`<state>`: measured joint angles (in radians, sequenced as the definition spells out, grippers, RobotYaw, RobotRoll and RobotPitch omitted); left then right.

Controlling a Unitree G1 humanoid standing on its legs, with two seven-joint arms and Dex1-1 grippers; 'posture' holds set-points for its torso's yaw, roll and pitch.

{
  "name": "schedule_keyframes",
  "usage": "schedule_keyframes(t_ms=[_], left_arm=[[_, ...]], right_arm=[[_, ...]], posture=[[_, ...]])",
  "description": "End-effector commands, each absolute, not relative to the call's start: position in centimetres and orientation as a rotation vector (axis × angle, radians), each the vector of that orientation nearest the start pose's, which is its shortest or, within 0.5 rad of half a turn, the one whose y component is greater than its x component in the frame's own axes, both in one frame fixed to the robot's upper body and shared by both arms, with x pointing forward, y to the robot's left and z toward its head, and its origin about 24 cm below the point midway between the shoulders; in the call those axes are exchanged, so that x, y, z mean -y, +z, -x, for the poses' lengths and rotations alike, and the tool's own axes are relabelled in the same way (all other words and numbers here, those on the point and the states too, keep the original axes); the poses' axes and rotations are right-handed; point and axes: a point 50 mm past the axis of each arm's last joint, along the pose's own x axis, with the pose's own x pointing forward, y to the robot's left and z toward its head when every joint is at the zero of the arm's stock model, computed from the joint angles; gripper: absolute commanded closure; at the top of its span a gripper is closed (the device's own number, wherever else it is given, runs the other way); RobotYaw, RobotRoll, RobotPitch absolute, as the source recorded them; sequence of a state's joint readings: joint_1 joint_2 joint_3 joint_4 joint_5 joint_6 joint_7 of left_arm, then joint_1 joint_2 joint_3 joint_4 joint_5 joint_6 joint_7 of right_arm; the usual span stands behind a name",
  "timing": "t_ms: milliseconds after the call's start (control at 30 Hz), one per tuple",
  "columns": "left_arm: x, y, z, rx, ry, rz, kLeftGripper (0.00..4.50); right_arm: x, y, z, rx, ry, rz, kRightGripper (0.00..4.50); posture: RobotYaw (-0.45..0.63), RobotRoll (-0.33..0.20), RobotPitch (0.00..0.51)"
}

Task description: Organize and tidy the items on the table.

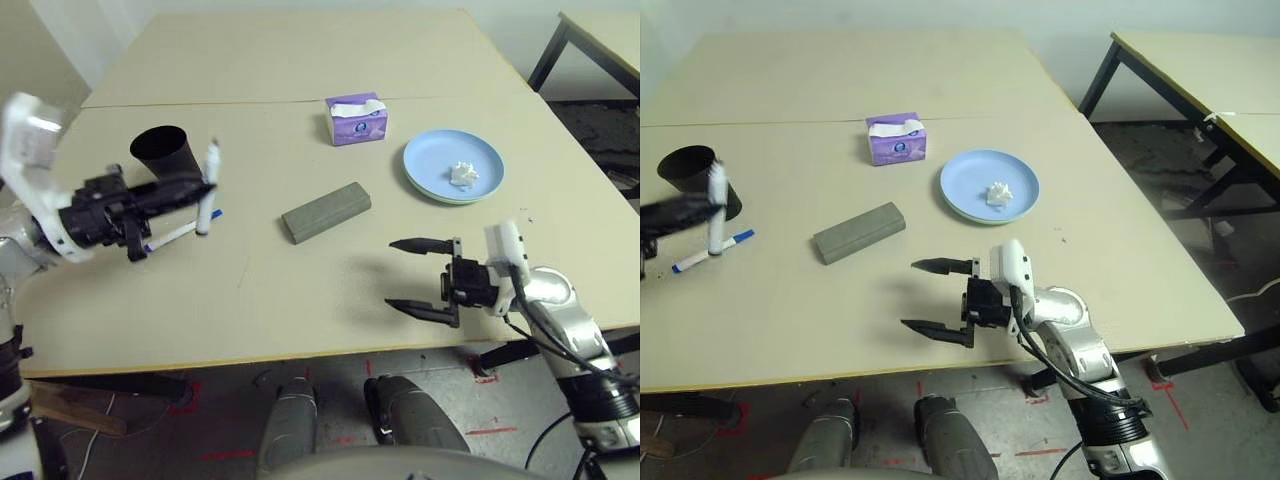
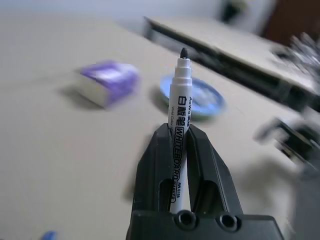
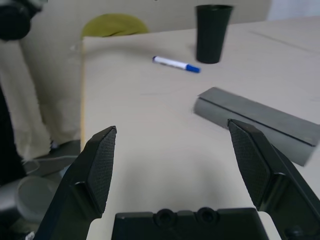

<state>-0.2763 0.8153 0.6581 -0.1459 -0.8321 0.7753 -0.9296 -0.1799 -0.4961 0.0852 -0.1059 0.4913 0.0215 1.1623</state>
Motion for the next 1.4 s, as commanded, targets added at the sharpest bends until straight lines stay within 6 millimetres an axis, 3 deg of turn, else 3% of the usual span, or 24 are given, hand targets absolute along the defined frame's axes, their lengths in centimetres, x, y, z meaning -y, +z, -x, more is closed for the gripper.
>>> schedule_keyframes(t_ms=[33,167,367,733,900,1200,1400], left_arm=[[-32.6,23.4,-23.6,0.209,-0.461,0.059,4.25],[-33.1,23.6,-23.8,0.29,-0.336,0.022,4.25],[-32.4,24.1,-24.8,0.358,-0.298,-0.039,4.25],[-34.2,24.9,-26.5,0.409,-0.138,-0.167,4.25],[-35.1,24.6,-27.5,0.422,-0.069,-0.191,4.25],[-34.6,24.3,-29.8,0.453,-0.084,-0.186,4.25],[-35.2,22.6,-30.6,0.44,-0.054,-0.173,4.25]], right_arm=[[16.0,12.1,-24.9,0.187,1.285,0.094,0.0],[16.1,12.2,-25.0,0.188,1.274,0.086,0.0],[15.9,12.3,-25.1,0.195,1.262,0.069,0.0],[17.0,12.5,-26.0,0.243,1.046,0.011,0.0],[16.9,12.3,-25.4,0.233,1.051,0.015,0.0],[16.8,12.0,-24.5,0.202,1.104,0.055,0.0],[16.7,12.2,-23.9,0.197,1.151,0.081,0.0]], posture=[[0.01,0.0,0.143],[0.02,0.0,0.142],[0.01,0.0,0.14],[-0.01,0.0,0.138],[-0.02,0.0,0.136],[-0.04,0.0,0.136],[-0.04,0.0,0.136]])
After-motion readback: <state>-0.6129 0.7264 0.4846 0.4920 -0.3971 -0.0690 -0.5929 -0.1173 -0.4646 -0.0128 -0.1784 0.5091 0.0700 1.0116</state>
